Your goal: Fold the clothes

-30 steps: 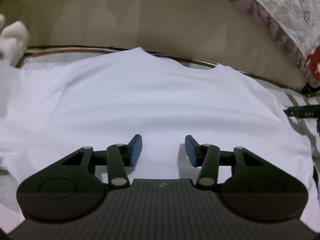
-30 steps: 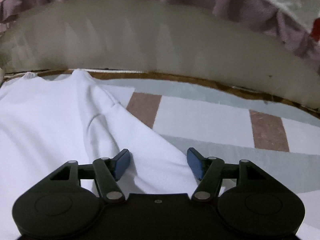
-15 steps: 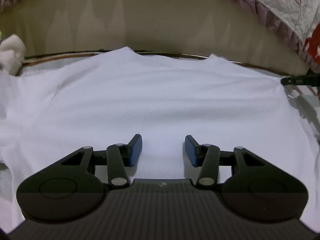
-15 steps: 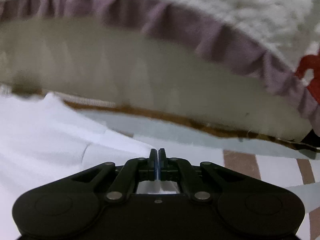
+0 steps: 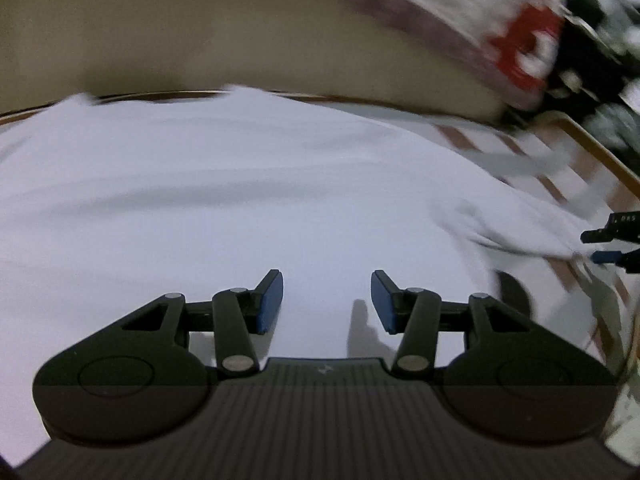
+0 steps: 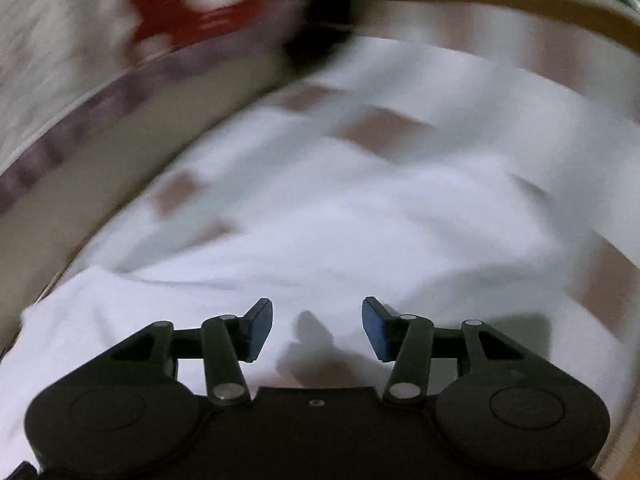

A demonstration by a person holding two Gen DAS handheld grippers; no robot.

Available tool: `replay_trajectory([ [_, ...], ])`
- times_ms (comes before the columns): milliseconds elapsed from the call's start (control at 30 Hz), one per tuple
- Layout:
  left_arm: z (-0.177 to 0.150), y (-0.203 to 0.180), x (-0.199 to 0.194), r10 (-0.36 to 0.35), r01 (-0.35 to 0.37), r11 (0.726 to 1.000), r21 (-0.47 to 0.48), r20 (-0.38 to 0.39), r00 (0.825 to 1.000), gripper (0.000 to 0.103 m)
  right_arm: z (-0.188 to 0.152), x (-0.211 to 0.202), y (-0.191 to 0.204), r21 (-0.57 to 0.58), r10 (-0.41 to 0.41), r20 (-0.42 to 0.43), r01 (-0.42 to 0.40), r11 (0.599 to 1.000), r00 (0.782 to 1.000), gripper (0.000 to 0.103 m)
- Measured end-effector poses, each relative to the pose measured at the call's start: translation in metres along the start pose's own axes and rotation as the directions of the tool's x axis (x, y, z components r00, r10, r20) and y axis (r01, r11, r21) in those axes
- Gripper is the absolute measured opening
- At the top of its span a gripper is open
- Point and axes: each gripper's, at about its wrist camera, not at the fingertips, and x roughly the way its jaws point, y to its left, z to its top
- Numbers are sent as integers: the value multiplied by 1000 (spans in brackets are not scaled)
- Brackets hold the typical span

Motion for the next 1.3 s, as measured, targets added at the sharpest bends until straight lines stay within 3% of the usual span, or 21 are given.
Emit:
replay_trajectory([
  [100, -2, -37, 10, -32, 33, 998, 52, -26, 999, 49, -8, -4, -55, 106, -49, 43, 44, 993, 998, 55],
  [167, -4, -55, 17, -25, 28, 997, 72, -44, 999, 49, -8, 1, -72, 138, -7, 92, -5, 990, 996, 61],
  [300, -6, -61, 21, 13, -11, 999, 39, -63, 998, 49, 6, 23, -72, 132, 67, 168, -90, 987, 984, 71],
  [367, -2, -56, 23, 28, -28, 1000, -5, -58, 998, 49, 15, 36, -64, 108, 61, 208, -85, 991, 976, 78],
  [433, 2, -52, 26, 40, -42, 998, -48, -47, 998, 49, 26, 52, -43, -24, 3, 215, 2, 1000, 977, 81],
  [500, 7, -49, 31, 57, -59, 996, -70, -35, 998, 49, 29, 62, -23, -209, -73, 224, 121, 970, 972, 67],
  [567, 13, -49, 37, 71, -73, 995, -75, -21, 997, 49, 32, 65, -11, -316, -74, 268, 161, 935, 960, 5],
  [667, 19, -51, 47, 35, -35, 998, -59, -14, 999, 49, 41, 53, -11, -342, -91, 411, 247, 907, 907, 2],
  [833, 15, -57, 60, 10, -10, 1000, -8, -61, 998, 49, 62, 48, -45, -289, -88, 407, 220, 932, 909, 1],
  [967, 11, -59, 58, 9, -8, 1000, 17, -57, 998, 50, 51, 46, -48, -300, -110, 440, 262, 917, 891, 1],
  [1100, 13, -53, 50, -3, 1, 1000, -28, -56, 998, 50, 44, 53, -49, -209, -133, 399, 231, 950, 907, 1],
  [1200, 17, -47, 41, -7, 5, 997, -71, -28, 1000, 50, 41, 52, -45, -176, -88, 372, 163, 971, 924, 2],
  [1300, 23, -37, 31, -6, 4, 996, -87, -28, 1000, 46, 42, 47, -23, -214, 1, 362, 82, 973, 932, 2],
])
